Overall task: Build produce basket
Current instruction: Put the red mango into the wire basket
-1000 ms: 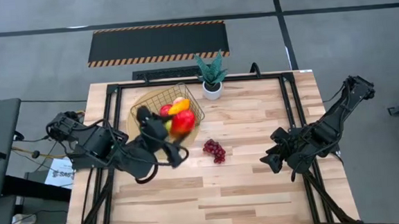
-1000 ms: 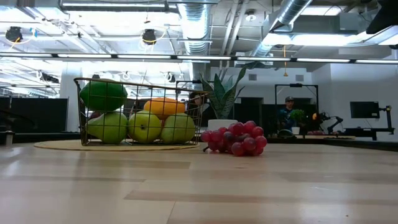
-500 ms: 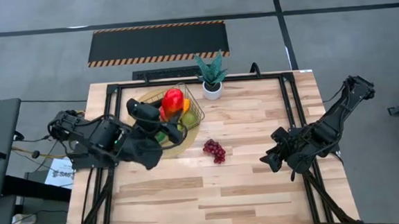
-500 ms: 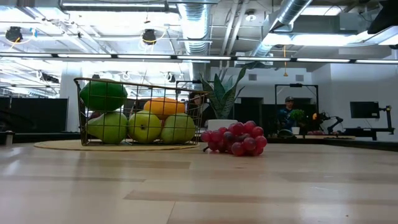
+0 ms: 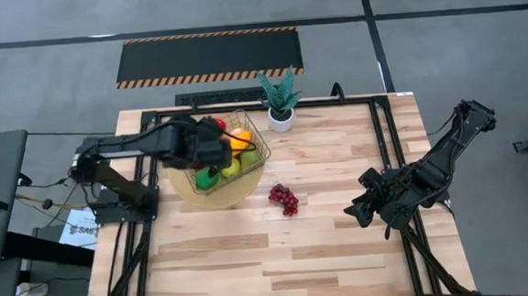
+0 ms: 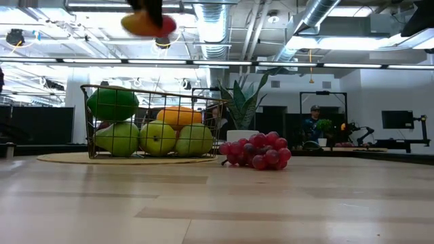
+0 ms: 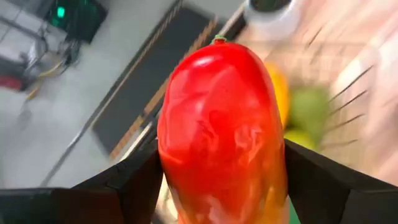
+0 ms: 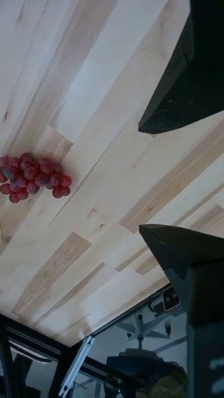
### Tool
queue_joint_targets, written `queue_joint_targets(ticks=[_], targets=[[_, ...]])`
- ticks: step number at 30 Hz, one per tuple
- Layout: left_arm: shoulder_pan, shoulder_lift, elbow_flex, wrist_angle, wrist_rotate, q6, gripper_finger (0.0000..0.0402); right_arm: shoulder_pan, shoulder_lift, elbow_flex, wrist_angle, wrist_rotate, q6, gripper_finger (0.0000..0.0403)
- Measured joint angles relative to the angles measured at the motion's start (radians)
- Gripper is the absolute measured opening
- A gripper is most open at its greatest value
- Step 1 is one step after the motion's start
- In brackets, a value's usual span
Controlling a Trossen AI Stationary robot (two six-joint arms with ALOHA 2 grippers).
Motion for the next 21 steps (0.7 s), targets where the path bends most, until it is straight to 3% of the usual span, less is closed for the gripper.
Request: queue_joint_targets(ticks=[3,13,21], targets=[[0.074,-0.004,-0.087,0.029,0.034,0.113,0.028,0.0,0.0,0.0,0.0,0.0,0.0,0.0273],[0.284,-0.018,-0.334,0.28,0.31,0.497,0.0288,0.0,0.0,0.0,0.0,0.0,0.015,0.0273],[0.417,-0.018,-0.461,0.435,0.379,0.572,0.0288,0.0,0.0,0.0,0.0,0.0,0.016,0.0273]])
